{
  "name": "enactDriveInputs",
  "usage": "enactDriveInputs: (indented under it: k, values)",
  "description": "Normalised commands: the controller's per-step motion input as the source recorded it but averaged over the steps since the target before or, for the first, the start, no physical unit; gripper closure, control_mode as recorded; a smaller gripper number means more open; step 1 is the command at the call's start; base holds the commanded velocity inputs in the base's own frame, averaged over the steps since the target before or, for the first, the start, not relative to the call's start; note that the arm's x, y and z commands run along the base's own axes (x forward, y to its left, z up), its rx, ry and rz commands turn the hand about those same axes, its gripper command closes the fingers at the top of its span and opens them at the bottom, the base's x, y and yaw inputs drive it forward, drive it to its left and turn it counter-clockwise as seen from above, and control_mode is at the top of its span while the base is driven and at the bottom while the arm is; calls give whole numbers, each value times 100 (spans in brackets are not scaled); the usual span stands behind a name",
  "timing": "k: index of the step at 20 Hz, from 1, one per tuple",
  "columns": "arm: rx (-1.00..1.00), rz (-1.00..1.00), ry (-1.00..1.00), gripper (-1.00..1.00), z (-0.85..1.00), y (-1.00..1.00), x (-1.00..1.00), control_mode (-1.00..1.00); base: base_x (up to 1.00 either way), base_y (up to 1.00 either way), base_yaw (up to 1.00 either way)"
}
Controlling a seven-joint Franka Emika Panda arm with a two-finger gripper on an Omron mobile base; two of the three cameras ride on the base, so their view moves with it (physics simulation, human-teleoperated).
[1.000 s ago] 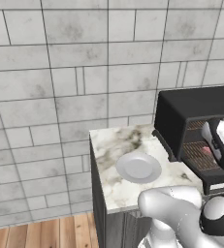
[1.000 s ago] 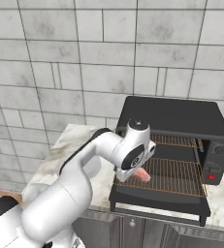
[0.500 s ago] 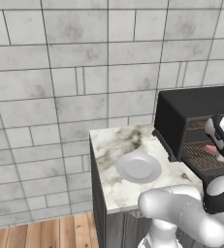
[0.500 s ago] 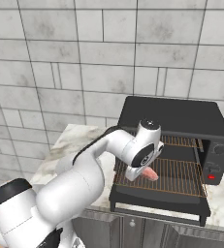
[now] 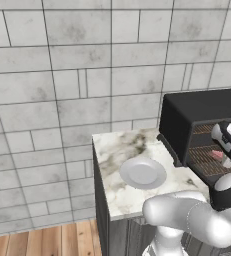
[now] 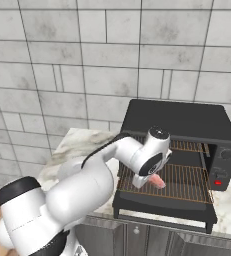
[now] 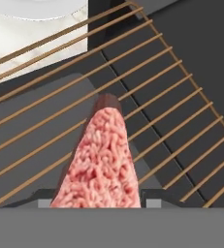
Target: Open the toaster oven door. Place the baguette on the top rack in the toaster oven and place the steak on the bottom rack.
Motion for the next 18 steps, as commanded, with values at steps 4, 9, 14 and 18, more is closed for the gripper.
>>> enactDriveInputs:
  k: [4, 9, 14, 18]
  values:
    - [0, -3, -1, 100, -21, -2, 20, -100, 0, 0, 0]
    - [0, -3, 0, 100, -18, -7, 19, -100, 0, 0, 0]
    - [1, -1, 1, 100, -24, -10, 2, -100, 0, 0, 0]
    - [2, 0, 0, -100, -23, -10, -4, -100, 0, 0, 0]
